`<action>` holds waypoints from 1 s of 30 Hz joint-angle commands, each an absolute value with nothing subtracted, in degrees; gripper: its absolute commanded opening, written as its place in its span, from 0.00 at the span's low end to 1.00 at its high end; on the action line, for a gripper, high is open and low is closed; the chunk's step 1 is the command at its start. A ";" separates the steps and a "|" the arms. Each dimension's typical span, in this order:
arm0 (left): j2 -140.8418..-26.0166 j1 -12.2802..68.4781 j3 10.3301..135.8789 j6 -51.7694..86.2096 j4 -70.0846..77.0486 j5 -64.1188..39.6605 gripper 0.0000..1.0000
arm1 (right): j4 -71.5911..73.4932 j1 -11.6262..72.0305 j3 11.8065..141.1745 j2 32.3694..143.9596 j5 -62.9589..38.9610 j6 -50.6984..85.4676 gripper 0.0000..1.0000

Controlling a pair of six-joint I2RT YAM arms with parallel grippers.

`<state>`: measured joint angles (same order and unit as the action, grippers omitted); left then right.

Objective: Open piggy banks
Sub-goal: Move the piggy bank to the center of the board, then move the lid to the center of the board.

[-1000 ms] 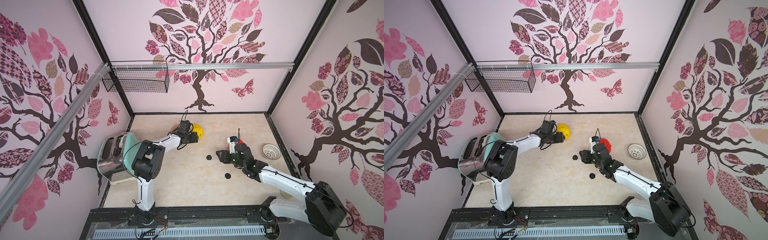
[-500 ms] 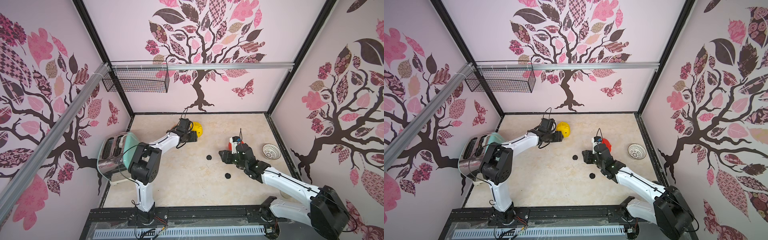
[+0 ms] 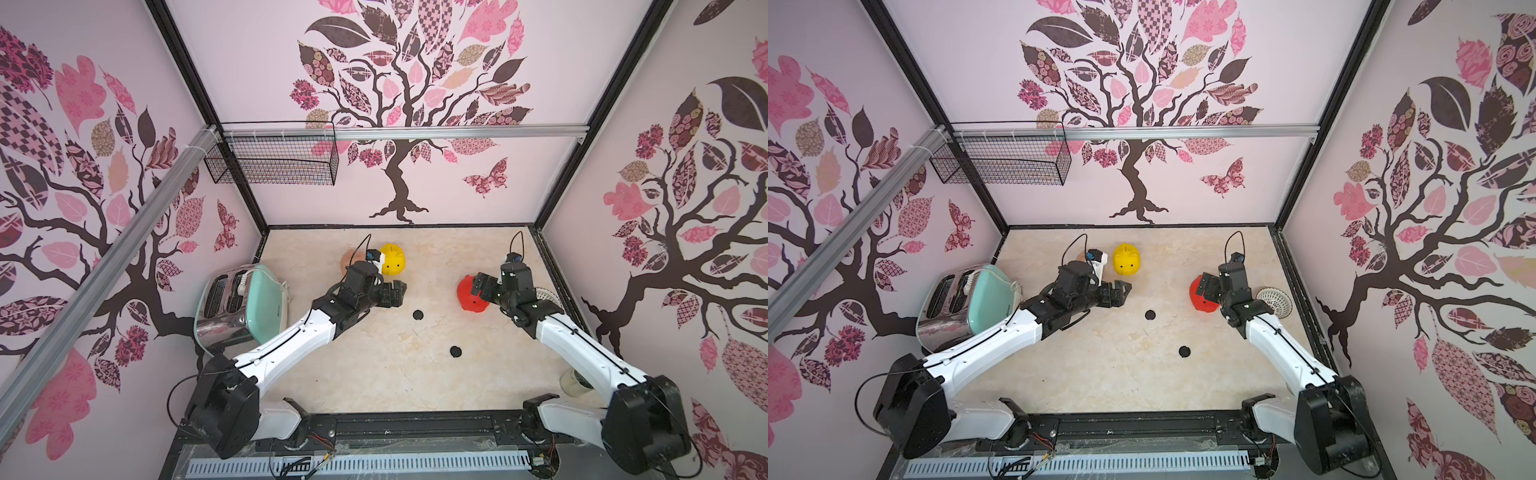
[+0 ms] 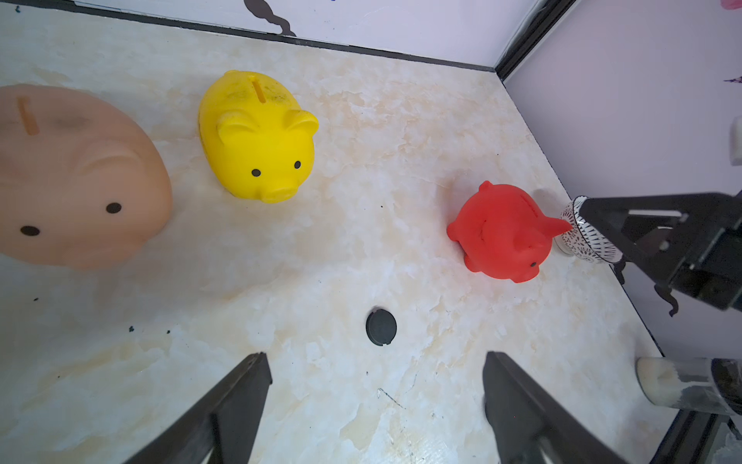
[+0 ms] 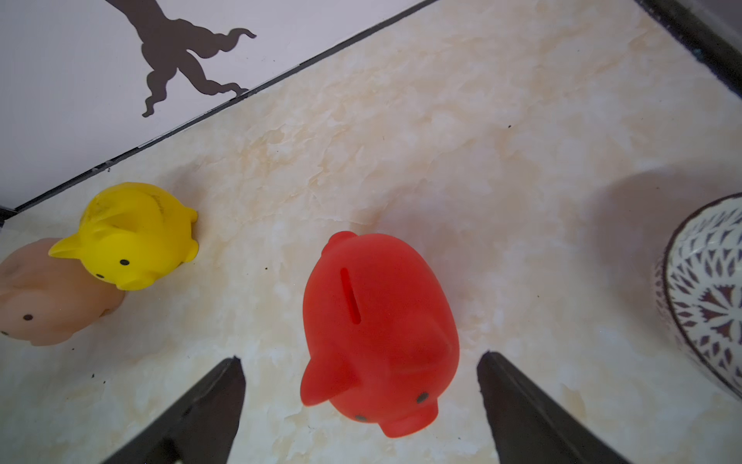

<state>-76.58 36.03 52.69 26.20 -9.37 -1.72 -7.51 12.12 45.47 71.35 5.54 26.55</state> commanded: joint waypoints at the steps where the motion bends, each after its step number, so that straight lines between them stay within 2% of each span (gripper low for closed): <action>1: -75.70 35.91 49.11 27.51 -5.37 -3.08 0.90 | -8.92 8.24 48.25 76.23 -1.88 25.54 0.96; 5: -76.54 35.90 48.64 26.54 -6.09 -5.27 0.88 | -13.62 8.68 50.20 76.71 -3.08 24.78 0.93; 10: -77.80 35.88 46.62 27.02 -4.12 -6.70 0.86 | -18.94 18.50 42.93 62.16 8.04 27.40 0.85; 12: -76.23 35.86 44.63 28.74 -2.25 -4.84 0.86 | -19.94 24.20 39.87 56.21 10.80 28.87 0.79; 15: -72.90 34.14 41.82 30.70 -1.12 -2.55 0.85 | -14.84 28.16 35.43 53.81 3.42 29.67 0.67; 18: -68.11 29.34 37.39 34.54 0.69 -2.80 0.84 | -7.90 29.19 35.56 63.06 -6.85 29.21 0.60; 20: -65.31 26.91 35.18 35.91 0.51 -2.32 0.84 | -8.01 32.06 40.62 71.71 -8.38 26.34 0.56; 22: -63.06 26.04 34.31 36.20 -1.56 -0.65 0.84 | -9.91 35.24 46.95 79.29 -7.06 23.08 0.56; 24: -60.62 25.71 32.53 36.90 -2.30 1.25 0.84 | -12.54 36.45 53.72 86.61 -7.91 21.23 0.58; 27: -58.18 23.05 30.09 38.38 -2.32 0.17 0.84 | -17.80 36.98 62.61 95.38 -6.98 18.37 0.67; 30: -56.04 19.53 28.10 39.47 -2.09 -1.67 0.84 | -22.36 37.31 68.77 101.66 -4.19 17.15 0.67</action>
<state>-57.58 21.78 29.61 37.67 -2.20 -0.91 -15.42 37.21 64.05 97.80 -6.22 20.38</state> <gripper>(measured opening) 0.840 0.674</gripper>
